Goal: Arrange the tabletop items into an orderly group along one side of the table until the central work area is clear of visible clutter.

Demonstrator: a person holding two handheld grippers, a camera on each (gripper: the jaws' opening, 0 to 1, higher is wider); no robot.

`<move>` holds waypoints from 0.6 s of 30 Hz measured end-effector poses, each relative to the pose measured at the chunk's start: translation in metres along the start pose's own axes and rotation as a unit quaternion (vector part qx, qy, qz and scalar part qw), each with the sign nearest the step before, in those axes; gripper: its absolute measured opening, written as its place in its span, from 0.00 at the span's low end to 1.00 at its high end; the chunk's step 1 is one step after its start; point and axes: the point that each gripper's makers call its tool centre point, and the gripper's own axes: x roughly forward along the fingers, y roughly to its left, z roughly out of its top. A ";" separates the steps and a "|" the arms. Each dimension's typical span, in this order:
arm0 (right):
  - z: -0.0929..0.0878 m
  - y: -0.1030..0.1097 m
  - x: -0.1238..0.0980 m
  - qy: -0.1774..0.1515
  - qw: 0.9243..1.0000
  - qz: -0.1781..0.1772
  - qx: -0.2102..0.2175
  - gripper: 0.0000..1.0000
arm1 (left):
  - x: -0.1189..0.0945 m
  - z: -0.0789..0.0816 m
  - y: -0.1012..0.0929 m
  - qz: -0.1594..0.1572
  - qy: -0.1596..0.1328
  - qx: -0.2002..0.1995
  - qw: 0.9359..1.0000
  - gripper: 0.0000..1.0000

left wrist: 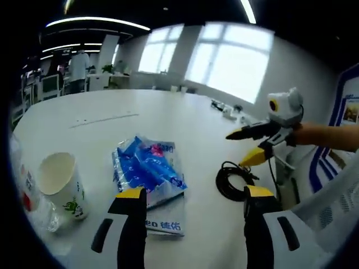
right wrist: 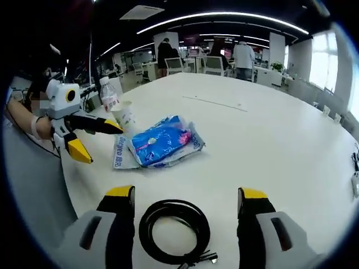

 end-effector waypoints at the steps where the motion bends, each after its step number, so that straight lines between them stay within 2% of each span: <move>1: 0.000 -0.001 0.000 0.003 1.000 0.000 -0.005 0.77 | 0.000 -0.001 0.000 0.000 0.001 -0.002 1.000 0.73; 5: 0.006 -0.001 0.001 -0.001 1.000 0.007 -0.012 0.80 | -0.006 -0.007 0.004 0.011 0.012 -0.019 1.000 0.73; 8: 0.008 -0.003 0.004 0.005 1.000 0.008 -0.025 0.79 | -0.008 -0.009 0.004 0.014 0.014 -0.022 1.000 0.71; 18: 0.027 -0.001 0.017 -0.010 0.999 0.025 -0.039 0.78 | -0.013 -0.014 0.006 0.032 0.019 -0.036 0.999 0.62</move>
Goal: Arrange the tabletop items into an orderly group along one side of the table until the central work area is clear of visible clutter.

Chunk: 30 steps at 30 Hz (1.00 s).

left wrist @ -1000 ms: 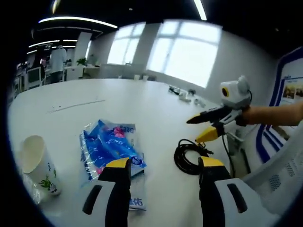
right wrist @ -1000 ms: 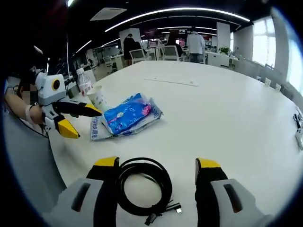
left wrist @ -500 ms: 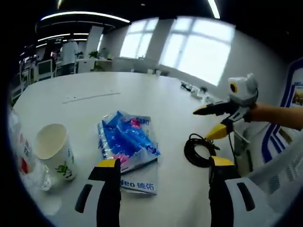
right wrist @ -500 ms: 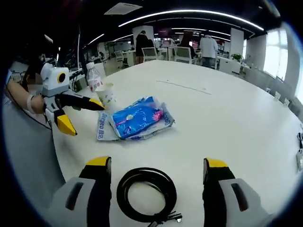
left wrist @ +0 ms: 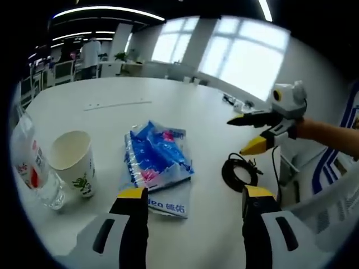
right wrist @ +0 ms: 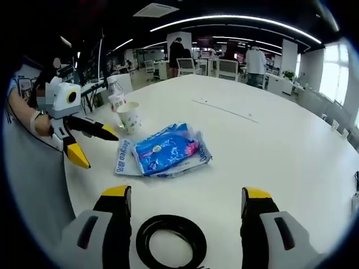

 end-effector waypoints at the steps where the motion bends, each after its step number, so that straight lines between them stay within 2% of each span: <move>1: 0.001 0.000 0.001 -0.001 1.000 0.000 0.000 0.78 | 0.000 -0.001 0.000 -0.001 0.001 -0.011 1.000 0.61; 3: 0.007 -0.001 0.006 -0.001 1.000 0.004 -0.004 0.77 | 0.000 -0.005 0.000 0.003 0.010 -0.026 1.000 0.58; 7: 0.018 0.000 0.012 -0.005 1.000 0.013 -0.015 0.77 | -0.001 -0.006 0.001 0.008 0.008 -0.027 1.000 0.55; 18: 0.028 0.004 0.025 0.012 0.998 0.044 -0.052 0.75 | 0.001 -0.004 0.004 0.020 0.004 -0.047 0.999 0.49; 22: 0.034 0.003 0.030 0.015 0.997 0.049 -0.062 0.72 | 0.004 -0.005 0.001 0.017 0.000 -0.078 0.997 0.48; 26: 0.041 0.005 0.035 0.014 0.996 0.059 -0.068 0.69 | 0.005 -0.006 0.000 0.020 -0.003 -0.078 0.997 0.44; 30: 0.049 0.003 0.039 0.014 0.994 0.066 -0.083 0.68 | 0.009 -0.005 0.002 0.027 -0.007 -0.101 0.995 0.44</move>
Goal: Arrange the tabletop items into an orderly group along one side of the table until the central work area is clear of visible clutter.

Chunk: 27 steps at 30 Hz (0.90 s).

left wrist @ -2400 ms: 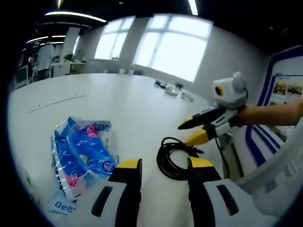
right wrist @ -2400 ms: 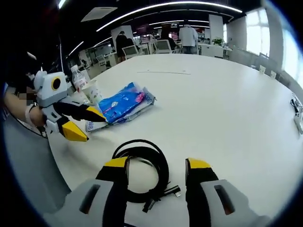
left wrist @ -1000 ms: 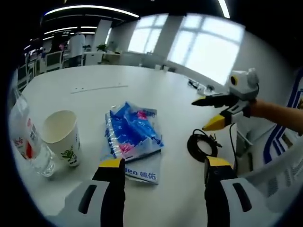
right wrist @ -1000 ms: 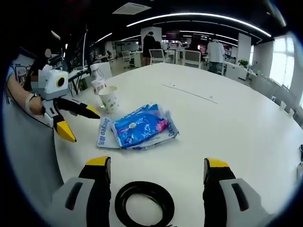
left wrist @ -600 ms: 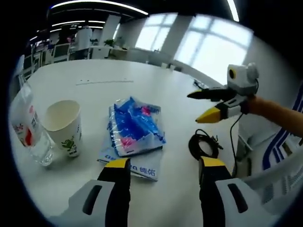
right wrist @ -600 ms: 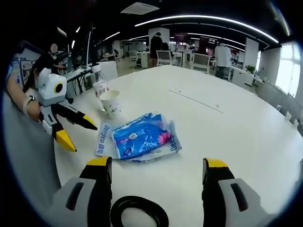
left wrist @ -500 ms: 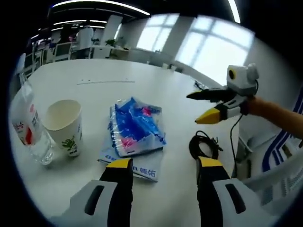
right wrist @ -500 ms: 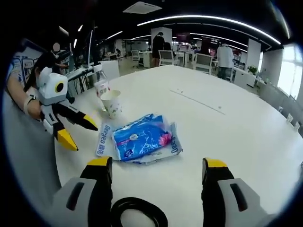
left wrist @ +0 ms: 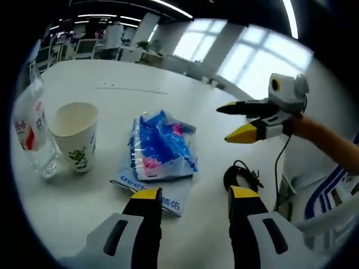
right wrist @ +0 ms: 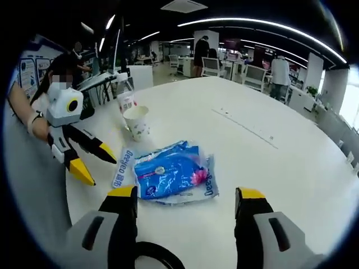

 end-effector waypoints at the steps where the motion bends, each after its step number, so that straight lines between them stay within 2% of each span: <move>1: 0.002 -0.001 0.001 0.001 1.000 0.002 -0.007 0.68 | 0.002 0.001 0.000 0.004 -0.002 -0.001 1.000 0.43; 6: 0.007 -0.007 0.008 0.006 1.000 0.010 -0.018 0.66 | 0.009 0.004 -0.001 0.008 -0.012 -0.025 1.000 0.37; 8: 0.010 -0.017 0.014 0.007 1.000 0.014 -0.021 0.64 | 0.014 0.004 -0.002 0.013 -0.015 -0.027 0.999 0.37; 11: 0.015 -0.017 0.018 0.005 0.999 0.019 -0.025 0.60 | 0.018 0.004 0.000 0.023 -0.022 -0.047 0.998 0.37; 14: 0.018 -0.017 0.024 0.007 0.999 0.025 -0.031 0.55 | 0.018 0.006 0.001 0.029 -0.030 -0.047 0.998 0.37; 18: 0.023 -0.019 0.034 0.010 0.998 0.030 -0.047 0.54 | 0.019 0.011 0.004 0.038 -0.047 -0.060 0.996 0.35; 22: 0.028 -0.020 0.045 0.011 0.998 0.039 -0.053 0.51 | 0.021 0.014 0.006 0.043 -0.056 -0.081 0.994 0.33; 27: 0.028 -0.023 0.058 0.019 0.997 0.044 -0.062 0.48 | 0.023 0.015 0.007 0.042 -0.058 -0.087 0.994 0.32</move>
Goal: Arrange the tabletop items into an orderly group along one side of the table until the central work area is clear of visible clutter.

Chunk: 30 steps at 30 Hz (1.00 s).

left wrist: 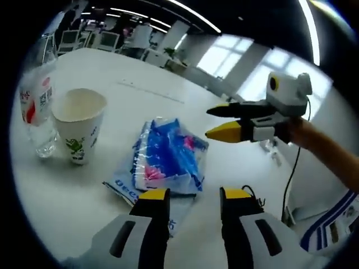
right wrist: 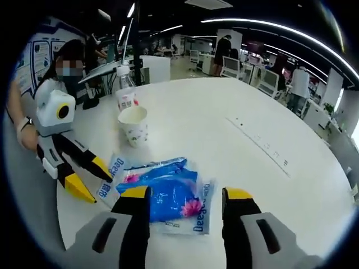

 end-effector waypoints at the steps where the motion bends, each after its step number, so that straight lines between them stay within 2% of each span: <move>1: 0.002 0.000 0.002 -0.005 1.000 0.003 0.002 0.48 | 0.000 0.000 0.000 0.000 0.000 -0.001 1.000 0.32; 10: 0.006 0.007 0.018 0.006 1.000 0.020 -0.007 0.42 | 0.000 -0.002 0.006 0.005 0.005 -0.012 1.000 0.32; 30: -0.009 0.002 0.038 0.033 0.999 0.034 -0.005 0.25 | 0.000 -0.006 0.006 -0.003 0.008 -0.016 1.000 0.27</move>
